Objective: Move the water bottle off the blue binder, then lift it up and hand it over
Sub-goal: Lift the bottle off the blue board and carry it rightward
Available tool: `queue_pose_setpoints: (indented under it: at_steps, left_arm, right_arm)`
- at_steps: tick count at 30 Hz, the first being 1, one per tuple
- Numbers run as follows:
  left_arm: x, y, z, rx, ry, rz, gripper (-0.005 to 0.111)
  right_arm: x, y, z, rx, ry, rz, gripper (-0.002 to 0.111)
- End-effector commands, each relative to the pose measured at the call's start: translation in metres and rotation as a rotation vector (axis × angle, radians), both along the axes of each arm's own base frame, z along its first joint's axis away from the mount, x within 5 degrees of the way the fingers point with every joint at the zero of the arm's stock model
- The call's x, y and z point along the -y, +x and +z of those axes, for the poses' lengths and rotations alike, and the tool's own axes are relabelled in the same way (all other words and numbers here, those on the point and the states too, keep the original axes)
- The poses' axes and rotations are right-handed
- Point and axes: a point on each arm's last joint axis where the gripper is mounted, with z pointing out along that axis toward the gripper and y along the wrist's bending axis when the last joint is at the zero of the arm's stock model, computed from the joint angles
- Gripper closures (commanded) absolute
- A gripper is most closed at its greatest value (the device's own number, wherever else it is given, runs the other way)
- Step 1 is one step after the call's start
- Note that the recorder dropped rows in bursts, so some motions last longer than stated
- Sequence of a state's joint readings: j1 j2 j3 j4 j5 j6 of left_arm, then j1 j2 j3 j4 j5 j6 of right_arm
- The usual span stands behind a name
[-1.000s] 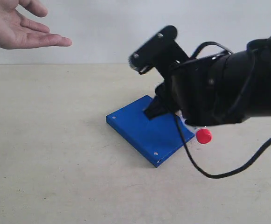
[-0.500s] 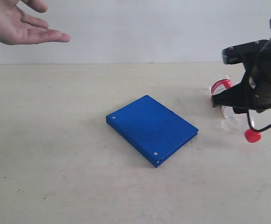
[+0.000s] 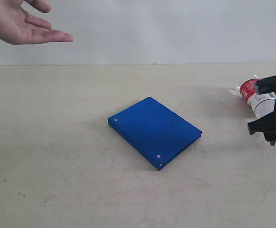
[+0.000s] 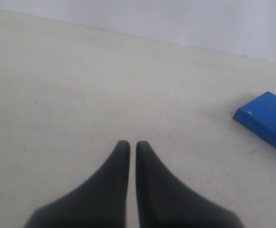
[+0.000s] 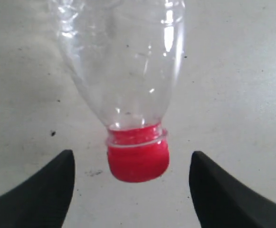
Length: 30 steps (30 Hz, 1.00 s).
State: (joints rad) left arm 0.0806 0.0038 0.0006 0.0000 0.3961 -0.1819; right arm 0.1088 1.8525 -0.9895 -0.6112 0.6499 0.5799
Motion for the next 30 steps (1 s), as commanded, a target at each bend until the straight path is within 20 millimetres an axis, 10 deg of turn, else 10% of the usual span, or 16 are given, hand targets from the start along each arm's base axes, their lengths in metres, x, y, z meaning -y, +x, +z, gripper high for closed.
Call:
queue_pose_setpoints:
  at_steps: [1, 7, 22, 30]
  left_arm:
    - [0.001, 0.000, 0.001, 0.011, -0.006, -0.010, 0.102]
    - [0.001, 0.000, 0.001, 0.011, -0.006, -0.010, 0.102]
    - [0.001, 0.000, 0.001, 0.011, -0.006, -0.010, 0.102]
    - [0.001, 0.000, 0.001, 0.011, -0.006, -0.010, 0.102]
  right_arm:
    - [0.001, 0.003, -0.008, 0.005, 0.015, 0.015, 0.046]
    - [-0.002, 0.008, -0.010, 0.045, 0.046, 0.023, 0.048]
    - [0.001, 0.004, -0.004, 0.033, 0.029, -0.008, 0.108]
    - [-0.006, -0.005, 0.093, 0.420, 0.152, 0.023, 0.108]
